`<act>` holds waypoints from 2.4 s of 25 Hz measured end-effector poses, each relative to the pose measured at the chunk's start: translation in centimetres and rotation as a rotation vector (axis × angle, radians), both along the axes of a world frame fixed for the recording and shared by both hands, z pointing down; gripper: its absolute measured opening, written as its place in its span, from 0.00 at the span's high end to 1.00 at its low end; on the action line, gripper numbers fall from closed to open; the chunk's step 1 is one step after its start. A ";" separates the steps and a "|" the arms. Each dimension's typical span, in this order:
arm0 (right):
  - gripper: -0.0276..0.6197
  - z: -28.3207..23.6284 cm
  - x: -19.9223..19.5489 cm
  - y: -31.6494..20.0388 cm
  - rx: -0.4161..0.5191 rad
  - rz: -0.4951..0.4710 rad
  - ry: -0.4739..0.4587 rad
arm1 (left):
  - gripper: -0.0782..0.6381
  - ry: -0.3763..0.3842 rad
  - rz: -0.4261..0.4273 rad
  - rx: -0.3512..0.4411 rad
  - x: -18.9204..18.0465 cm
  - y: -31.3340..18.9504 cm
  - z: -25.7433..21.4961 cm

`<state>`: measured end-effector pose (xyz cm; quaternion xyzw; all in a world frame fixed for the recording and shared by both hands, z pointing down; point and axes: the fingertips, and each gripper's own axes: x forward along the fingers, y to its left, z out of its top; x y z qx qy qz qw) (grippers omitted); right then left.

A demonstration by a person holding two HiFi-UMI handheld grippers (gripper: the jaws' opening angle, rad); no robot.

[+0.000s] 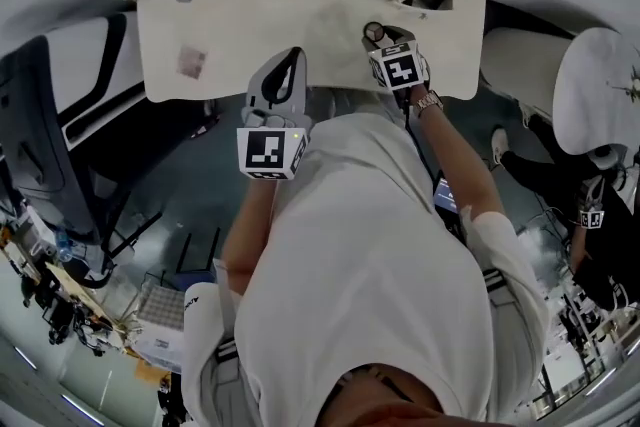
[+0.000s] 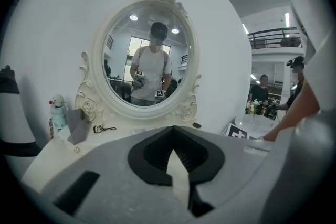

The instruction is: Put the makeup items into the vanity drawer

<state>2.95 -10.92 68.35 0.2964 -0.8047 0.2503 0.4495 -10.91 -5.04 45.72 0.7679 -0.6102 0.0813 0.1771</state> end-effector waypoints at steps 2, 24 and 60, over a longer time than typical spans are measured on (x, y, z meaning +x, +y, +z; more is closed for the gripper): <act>0.62 -0.5 1.8 0.0 0.008 0.046 0.011 | 0.88 0.013 0.046 0.008 1.1 -0.5 0.1; 0.62 -5.1 9.8 -7.5 0.060 0.227 0.058 | 0.88 0.063 0.186 0.050 6.2 -3.6 -0.3; 0.57 -2.3 7.0 -12.3 0.003 0.221 -0.070 | 0.88 0.035 0.018 -0.002 3.1 -5.5 1.3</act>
